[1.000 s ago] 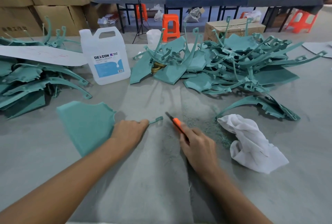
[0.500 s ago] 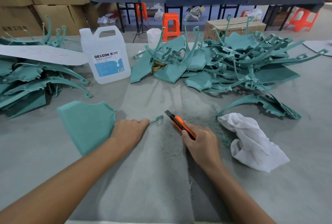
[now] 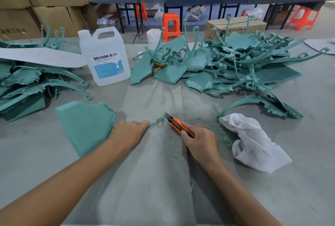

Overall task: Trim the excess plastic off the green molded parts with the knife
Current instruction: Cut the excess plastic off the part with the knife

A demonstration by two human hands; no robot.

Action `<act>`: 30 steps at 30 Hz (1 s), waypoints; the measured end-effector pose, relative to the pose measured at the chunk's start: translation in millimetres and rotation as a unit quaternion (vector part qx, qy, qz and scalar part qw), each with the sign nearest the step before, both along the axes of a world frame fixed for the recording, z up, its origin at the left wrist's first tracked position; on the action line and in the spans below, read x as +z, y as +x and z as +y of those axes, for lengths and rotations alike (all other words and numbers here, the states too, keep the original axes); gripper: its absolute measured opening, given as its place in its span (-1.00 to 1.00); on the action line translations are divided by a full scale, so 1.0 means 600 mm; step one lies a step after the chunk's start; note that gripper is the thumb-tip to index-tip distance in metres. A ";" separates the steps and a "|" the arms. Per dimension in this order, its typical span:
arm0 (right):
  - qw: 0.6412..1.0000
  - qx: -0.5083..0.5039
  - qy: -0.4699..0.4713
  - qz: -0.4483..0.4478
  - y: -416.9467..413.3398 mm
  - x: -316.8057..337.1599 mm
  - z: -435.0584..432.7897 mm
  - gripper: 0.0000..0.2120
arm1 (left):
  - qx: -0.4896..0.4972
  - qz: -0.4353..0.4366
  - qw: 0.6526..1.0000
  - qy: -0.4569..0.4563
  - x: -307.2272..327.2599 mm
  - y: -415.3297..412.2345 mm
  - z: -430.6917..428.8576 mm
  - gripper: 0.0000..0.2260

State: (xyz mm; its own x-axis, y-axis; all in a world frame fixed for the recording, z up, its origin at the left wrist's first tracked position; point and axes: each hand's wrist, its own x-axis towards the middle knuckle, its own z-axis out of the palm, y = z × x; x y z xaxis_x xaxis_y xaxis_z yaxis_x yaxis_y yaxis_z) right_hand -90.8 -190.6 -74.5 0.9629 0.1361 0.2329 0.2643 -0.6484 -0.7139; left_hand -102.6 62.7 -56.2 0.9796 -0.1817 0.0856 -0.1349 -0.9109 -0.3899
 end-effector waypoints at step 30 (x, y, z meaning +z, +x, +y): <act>0.988 -0.070 0.129 -0.050 -0.019 0.010 -0.003 -0.66 | -0.078 -0.090 0.882 -0.455 -0.004 -0.150 -0.058 -0.81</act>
